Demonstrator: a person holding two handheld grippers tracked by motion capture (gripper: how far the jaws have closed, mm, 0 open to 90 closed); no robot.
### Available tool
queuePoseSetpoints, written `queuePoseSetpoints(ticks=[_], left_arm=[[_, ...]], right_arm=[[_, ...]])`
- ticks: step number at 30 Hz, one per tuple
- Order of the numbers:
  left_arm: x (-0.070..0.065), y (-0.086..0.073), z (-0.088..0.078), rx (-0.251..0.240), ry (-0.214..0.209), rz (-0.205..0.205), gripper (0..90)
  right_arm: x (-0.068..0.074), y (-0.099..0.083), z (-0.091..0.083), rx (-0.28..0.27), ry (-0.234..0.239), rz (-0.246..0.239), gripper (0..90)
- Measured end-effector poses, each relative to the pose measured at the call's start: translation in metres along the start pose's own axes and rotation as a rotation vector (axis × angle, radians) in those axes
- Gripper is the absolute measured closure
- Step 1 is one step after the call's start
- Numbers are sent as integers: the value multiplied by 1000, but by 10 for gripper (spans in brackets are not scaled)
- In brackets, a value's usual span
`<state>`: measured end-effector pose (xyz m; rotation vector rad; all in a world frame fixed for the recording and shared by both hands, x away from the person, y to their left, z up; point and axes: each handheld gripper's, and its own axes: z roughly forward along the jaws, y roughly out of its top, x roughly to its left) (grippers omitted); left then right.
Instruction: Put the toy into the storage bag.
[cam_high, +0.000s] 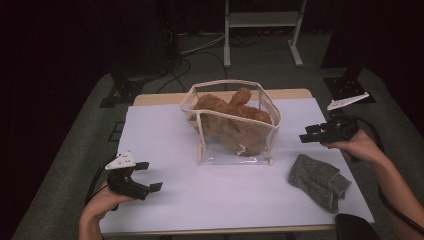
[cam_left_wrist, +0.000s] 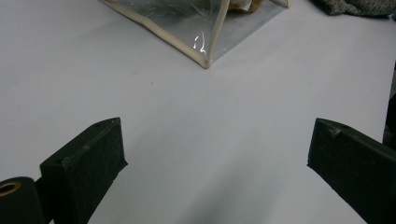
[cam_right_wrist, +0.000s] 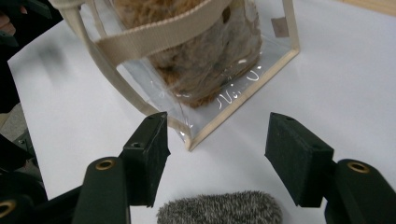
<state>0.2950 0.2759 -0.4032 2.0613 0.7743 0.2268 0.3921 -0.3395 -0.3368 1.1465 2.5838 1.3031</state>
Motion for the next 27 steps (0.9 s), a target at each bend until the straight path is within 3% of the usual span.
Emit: queuePoseSetpoints(ticks=[15,27], left_arm=[[0,0,0,2,10,-2,31],[2,-1,0,-2,29,-11,30]], right_arm=[[-1,-37,10,16,12,40,369],[0,-56,13,13,25,70,363]])
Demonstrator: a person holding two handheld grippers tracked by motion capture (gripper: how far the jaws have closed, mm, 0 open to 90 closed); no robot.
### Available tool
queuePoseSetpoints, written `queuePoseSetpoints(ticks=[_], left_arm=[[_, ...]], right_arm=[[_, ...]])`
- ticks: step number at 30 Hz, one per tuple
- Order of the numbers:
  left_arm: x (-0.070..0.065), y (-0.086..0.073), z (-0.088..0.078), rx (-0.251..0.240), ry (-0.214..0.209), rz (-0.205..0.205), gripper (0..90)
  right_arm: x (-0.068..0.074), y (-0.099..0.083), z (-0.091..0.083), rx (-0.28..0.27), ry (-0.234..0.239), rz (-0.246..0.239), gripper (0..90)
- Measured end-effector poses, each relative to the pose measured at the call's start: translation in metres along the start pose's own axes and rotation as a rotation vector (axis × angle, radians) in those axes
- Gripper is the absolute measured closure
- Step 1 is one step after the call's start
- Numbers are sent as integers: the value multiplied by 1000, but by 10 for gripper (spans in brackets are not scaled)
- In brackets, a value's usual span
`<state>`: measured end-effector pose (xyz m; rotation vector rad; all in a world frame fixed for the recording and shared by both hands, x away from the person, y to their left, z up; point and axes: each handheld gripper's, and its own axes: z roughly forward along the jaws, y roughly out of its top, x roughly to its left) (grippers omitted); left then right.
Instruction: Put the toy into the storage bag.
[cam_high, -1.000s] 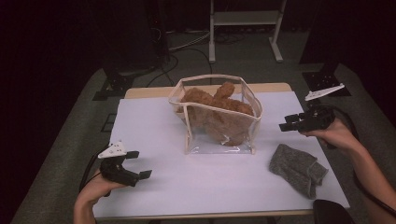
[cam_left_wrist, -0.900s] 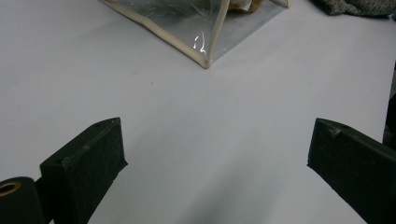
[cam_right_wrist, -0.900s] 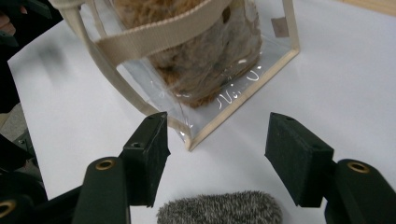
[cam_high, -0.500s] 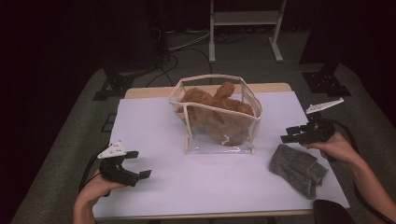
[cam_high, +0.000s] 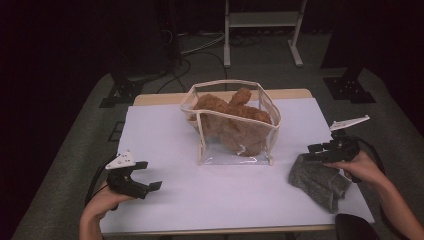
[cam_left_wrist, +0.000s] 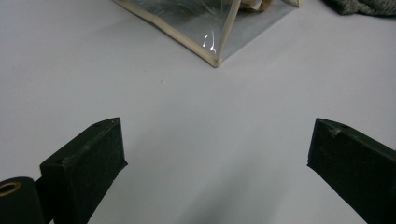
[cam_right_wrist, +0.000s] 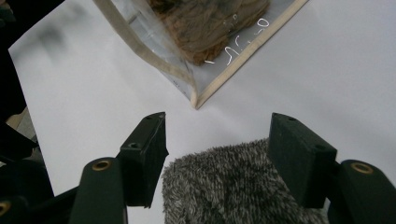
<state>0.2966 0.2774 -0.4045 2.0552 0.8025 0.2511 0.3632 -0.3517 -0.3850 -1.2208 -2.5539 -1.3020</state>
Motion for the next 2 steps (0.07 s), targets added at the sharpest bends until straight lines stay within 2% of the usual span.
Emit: queuePoseSetpoints(ticks=[2], left_arm=[[0,0,0,0,0,3,30]], right_arm=[[0,-1,0,0,0,-1,363]])
